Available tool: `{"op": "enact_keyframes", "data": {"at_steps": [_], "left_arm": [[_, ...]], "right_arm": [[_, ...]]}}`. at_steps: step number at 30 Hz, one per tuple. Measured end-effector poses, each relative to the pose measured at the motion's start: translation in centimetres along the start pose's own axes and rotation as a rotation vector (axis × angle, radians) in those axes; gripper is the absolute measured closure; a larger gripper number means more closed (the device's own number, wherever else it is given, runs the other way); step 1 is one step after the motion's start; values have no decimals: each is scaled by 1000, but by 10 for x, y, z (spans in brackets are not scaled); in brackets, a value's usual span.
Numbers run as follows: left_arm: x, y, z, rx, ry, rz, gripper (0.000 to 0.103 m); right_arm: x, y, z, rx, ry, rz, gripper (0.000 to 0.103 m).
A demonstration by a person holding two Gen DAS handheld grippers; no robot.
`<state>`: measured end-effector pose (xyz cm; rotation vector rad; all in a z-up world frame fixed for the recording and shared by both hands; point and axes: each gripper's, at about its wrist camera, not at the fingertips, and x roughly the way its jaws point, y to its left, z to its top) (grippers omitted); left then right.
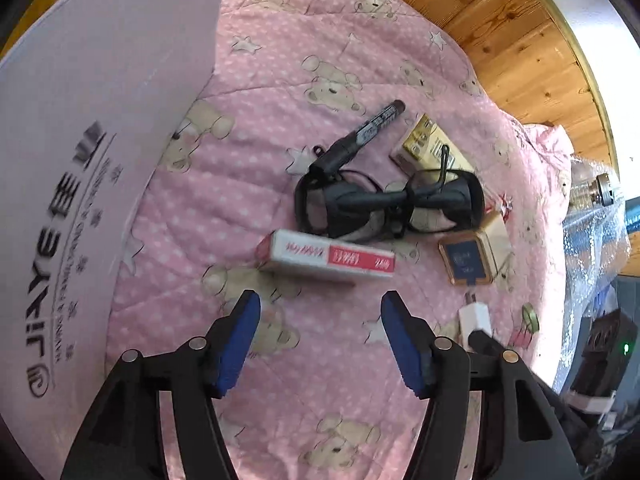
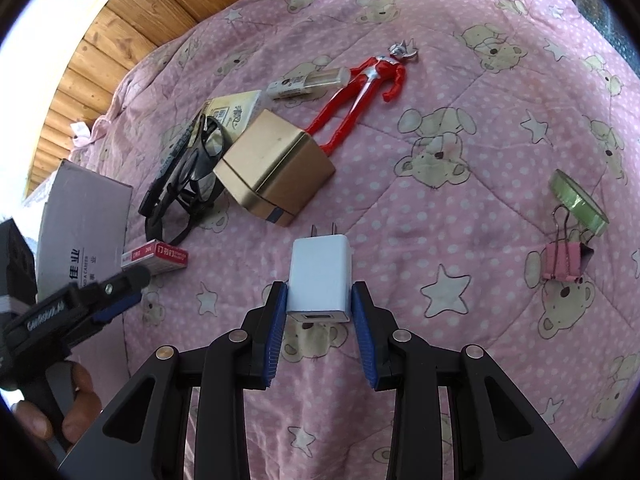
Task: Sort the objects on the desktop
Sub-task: 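Close left gripper on the staple box while right gripper closes on the white charger, then carry the staple box in left gripper and charger in right gripper over the white box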
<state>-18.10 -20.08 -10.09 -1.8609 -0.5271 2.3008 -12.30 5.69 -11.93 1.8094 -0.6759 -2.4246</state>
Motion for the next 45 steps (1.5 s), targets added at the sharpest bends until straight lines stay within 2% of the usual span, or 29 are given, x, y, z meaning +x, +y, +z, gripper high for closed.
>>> {"op": "enact_keyframes", "data": {"at_steps": [3, 5, 9, 10, 11, 14, 17, 21, 31, 45], "left_arm": [[-9, -4, 1, 39, -42, 33, 39], [-2, -10, 3, 50, -44, 39, 33], [19, -20, 14, 59, -30, 67, 32], [18, -18, 14, 70, -29, 66, 36], [18, -17, 14, 81, -28, 65, 51], [15, -7, 12, 100, 16, 48, 78], [8, 4, 7, 96, 31, 41, 84], [2, 9, 1, 75, 39, 24, 88], [-27, -25, -19, 201, 39, 78, 88], [-72, -43, -54, 272, 11, 61, 88]], "right_arm": [[0, 3, 0, -9, 3, 4, 69], [1, 3, 0, -9, 7, 6, 69], [3, 3, -1, -5, 13, 8, 69], [4, 3, -2, -5, 13, 8, 69], [4, 3, -2, -5, 13, 8, 69], [4, 2, -1, -1, 14, 11, 69], [3, 3, 0, 3, 10, 13, 69], [0, 8, -1, -7, 9, 17, 69], [-18, 27, -17, -72, 11, 20, 69], [-41, 54, -57, -146, 20, 30, 69]]}}
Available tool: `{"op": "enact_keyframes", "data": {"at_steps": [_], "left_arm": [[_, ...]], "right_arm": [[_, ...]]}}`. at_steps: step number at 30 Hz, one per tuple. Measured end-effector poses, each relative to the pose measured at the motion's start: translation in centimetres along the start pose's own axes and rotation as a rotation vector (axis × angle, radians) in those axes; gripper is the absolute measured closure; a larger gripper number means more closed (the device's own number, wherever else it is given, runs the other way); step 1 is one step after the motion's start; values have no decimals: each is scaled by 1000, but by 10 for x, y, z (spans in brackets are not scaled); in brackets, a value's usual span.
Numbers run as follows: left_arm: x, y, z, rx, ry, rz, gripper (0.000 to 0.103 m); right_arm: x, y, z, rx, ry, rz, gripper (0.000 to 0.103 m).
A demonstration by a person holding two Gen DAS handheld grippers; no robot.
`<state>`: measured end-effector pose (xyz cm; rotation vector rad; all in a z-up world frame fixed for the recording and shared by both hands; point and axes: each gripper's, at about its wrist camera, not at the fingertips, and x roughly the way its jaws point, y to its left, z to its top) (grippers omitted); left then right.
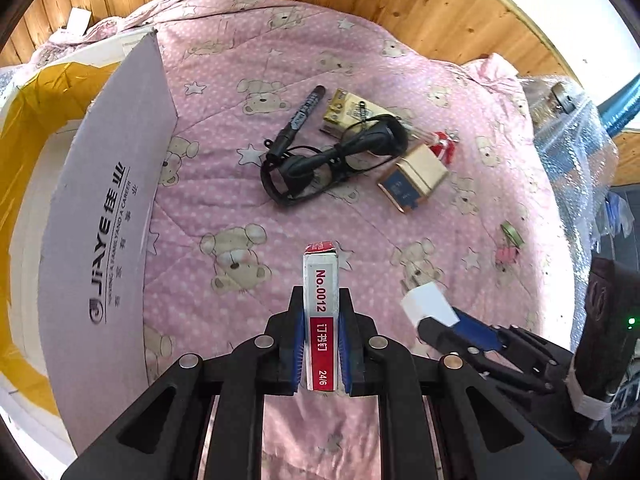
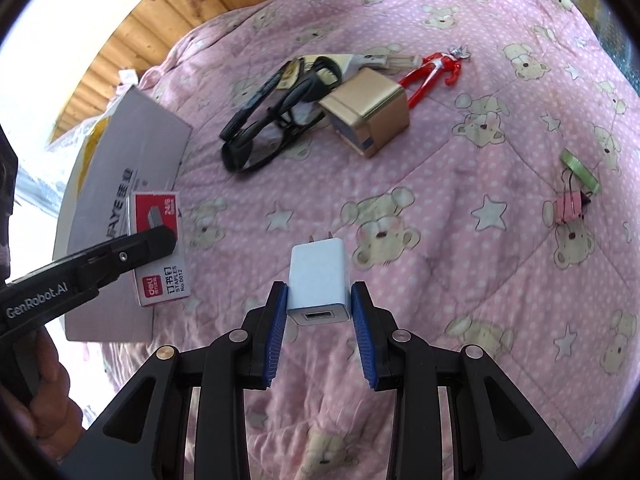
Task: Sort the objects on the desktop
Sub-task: 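Carry the staple box in left gripper and charger in right gripper over the white box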
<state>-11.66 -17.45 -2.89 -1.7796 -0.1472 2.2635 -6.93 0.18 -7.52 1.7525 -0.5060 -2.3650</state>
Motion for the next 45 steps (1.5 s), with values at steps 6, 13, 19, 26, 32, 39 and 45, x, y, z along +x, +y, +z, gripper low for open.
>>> {"op": "enact_keyframes", "data": {"at_steps": [6, 13, 19, 26, 32, 39, 45], "left_arm": [[-20, -6, -15, 4, -24, -16, 88], [-44, -6, -29, -1, -60, -27, 88], [-67, -2, -38, -12, -95, -40, 88], [-88, 3, -46, -21, -133, -50, 88], [-104, 8, -52, -33, -160, -65, 88], [-133, 25, -55, -64, -214, -79, 88], [-159, 54, -52, -116, -261, -84, 88]], "right_arm": [[-11, 12, -12, -35, -5, 5, 69], [-25, 26, -23, -73, -20, 9, 69], [-37, 44, -27, -114, -41, 13, 69], [-46, 61, -33, -148, -55, 14, 69], [-58, 78, -33, -183, -72, 11, 69], [-74, 111, -19, -233, -112, 22, 69], [-84, 151, -9, -290, -135, 46, 69]]}}
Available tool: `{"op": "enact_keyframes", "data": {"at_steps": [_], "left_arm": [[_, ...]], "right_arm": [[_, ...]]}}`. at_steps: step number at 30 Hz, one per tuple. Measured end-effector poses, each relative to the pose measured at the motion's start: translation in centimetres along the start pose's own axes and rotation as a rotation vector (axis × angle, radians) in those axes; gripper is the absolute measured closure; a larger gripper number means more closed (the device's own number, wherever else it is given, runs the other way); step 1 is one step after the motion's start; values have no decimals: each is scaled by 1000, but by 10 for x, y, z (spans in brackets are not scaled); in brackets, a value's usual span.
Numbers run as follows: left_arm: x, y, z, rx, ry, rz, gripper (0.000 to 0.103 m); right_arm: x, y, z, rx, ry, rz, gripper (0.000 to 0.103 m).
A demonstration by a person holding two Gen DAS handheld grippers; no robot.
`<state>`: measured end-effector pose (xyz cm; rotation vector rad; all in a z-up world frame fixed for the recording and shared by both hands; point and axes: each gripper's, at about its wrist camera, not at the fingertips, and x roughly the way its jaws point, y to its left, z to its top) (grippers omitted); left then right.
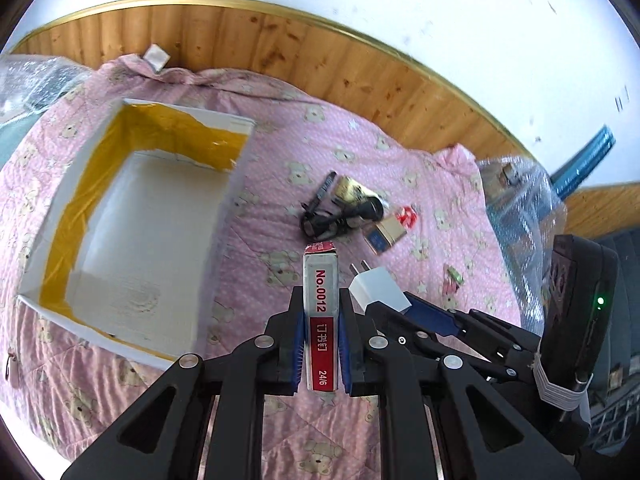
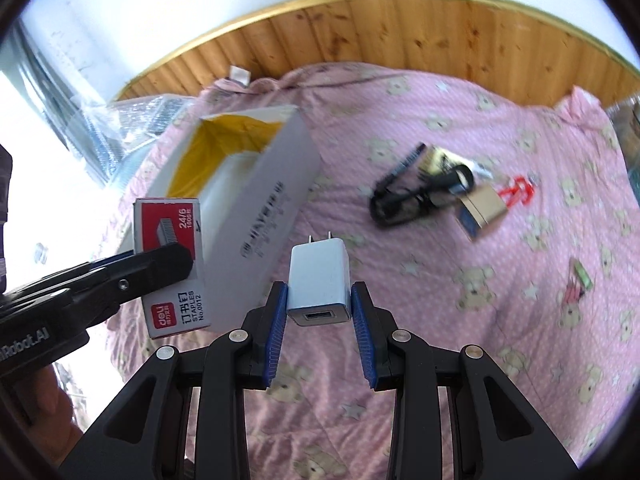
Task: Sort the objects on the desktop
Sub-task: 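Carry the staple box in left gripper and charger in right gripper over the white box, then open left gripper dropping the staple box while right gripper drops the charger into the box, then withdraw both open grippers from the white box back toward the remaining items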
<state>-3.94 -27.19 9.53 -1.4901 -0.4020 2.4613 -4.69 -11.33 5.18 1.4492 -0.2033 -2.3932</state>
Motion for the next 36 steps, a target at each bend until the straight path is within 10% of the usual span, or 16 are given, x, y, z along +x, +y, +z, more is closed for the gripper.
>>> {"op": "enact_keyframes", "data": {"at_steps": [13, 29, 33, 36], "left_arm": [[-30, 86, 49, -123, -79, 87, 88], [36, 153, 100, -135, -1, 208, 87], [63, 179, 104, -183, 56, 257, 56], [62, 200, 97, -233, 48, 237, 54]], "right_arm": [[17, 81, 65, -130, -40, 82, 69], [119, 128, 123, -285, 78, 79, 68], [143, 123, 125, -287, 111, 54, 66], [143, 116, 119, -264, 113, 68, 64]]}}
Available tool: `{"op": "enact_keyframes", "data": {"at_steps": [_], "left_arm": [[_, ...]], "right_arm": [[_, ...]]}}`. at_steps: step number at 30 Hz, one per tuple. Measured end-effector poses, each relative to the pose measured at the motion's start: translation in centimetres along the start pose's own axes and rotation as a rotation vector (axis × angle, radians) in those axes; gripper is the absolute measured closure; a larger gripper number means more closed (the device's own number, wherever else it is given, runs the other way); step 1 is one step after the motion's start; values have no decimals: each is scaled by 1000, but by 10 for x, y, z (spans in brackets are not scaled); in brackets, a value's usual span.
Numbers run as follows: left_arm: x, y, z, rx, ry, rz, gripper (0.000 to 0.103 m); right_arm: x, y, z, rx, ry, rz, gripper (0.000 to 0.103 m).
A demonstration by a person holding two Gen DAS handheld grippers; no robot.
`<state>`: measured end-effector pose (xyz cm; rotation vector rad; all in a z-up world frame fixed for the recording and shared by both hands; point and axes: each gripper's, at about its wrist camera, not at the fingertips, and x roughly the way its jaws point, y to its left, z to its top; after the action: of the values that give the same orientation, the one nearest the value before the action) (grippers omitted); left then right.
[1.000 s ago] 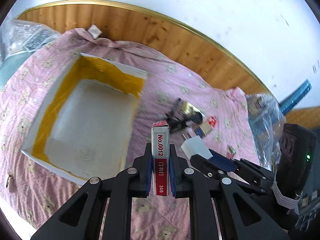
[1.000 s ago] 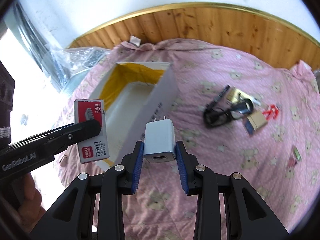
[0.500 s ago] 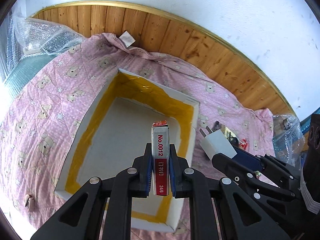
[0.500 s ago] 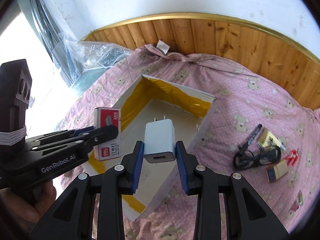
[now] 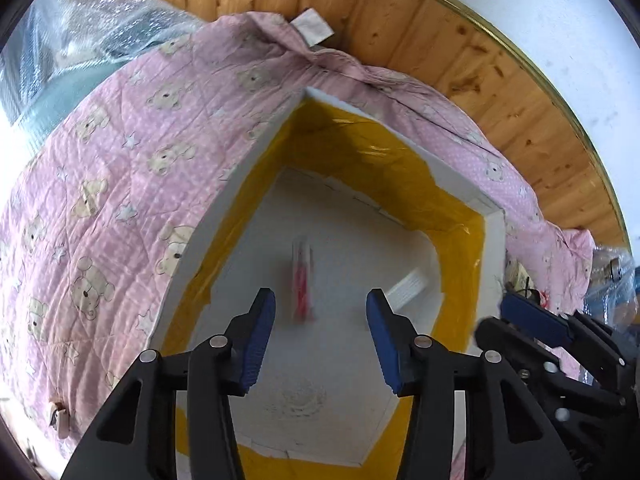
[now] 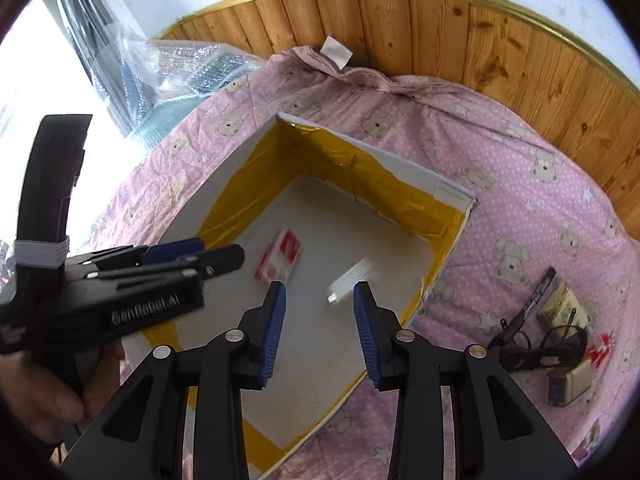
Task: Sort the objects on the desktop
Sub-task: 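Withdraw both open grippers from the white box back toward the remaining items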
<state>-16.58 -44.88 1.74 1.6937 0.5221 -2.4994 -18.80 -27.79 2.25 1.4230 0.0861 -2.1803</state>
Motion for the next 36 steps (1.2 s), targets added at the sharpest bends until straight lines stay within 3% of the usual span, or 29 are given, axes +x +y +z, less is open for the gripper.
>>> {"op": "enact_keyframes", "data": {"at_steps": [7, 19, 36], "left_arm": [[-14, 31, -7, -94, 22, -18, 54], [-42, -17, -42, -43, 75, -40, 54], [-79, -46, -83, 19, 59, -55, 53]], "right_arm": [[-14, -11, -27, 60, -4, 33, 60], [-47, -5, -60, 97, -27, 65, 57], [-75, 4, -95, 127, -52, 72, 55]]}}
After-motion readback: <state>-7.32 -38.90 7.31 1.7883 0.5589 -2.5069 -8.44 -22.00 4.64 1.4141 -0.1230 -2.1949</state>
